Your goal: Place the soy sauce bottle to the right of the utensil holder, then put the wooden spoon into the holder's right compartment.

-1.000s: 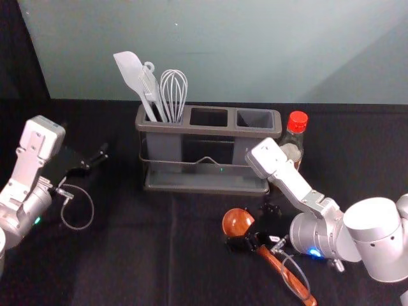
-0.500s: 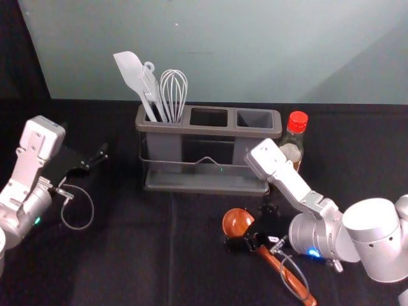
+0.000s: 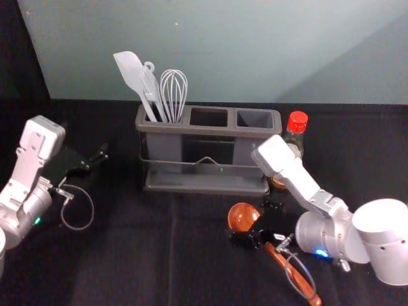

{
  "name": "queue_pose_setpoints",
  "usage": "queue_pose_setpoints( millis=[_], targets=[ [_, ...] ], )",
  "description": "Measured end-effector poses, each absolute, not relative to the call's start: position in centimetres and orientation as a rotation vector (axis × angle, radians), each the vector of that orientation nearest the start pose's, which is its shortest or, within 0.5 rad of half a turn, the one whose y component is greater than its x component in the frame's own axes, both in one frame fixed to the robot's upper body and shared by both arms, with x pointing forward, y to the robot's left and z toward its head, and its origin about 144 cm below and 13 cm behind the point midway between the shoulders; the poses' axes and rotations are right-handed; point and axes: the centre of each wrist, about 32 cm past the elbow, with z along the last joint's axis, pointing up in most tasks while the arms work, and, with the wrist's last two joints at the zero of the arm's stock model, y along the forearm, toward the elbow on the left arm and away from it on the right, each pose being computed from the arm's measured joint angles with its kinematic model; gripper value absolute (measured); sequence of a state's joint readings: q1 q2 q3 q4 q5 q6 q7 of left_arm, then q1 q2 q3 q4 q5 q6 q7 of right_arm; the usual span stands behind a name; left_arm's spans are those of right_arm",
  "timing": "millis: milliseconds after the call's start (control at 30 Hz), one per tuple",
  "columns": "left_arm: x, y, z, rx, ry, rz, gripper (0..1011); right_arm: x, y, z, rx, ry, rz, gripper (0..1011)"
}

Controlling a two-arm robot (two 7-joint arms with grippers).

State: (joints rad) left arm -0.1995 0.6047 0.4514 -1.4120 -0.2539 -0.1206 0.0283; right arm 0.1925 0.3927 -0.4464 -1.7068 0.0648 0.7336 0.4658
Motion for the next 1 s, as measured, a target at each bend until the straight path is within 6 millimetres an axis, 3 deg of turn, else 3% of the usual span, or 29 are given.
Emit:
queue_pose_setpoints(
  millis=[300,533,700,1000],
  targets=[
    [48.9,31.0,114.0,0.304,-0.285,1.248,1005,45.5,-21.7,122.9,-0.606,0.104,-0.778,840],
    [48.9,31.0,114.0,0.304,-0.285,1.248,1005,43.8,-23.0,123.4,-0.495,-0.018,-0.781,840],
    [48.9,31.0,114.0,0.304,-0.285,1.248,1005,43.0,-23.9,122.9,-0.385,-0.130,-0.779,840],
    [48.9,31.0,114.0,0.304,-0.285,1.248,1005,41.7,-24.8,120.2,-0.084,-0.370,-0.833,840]
  ],
)
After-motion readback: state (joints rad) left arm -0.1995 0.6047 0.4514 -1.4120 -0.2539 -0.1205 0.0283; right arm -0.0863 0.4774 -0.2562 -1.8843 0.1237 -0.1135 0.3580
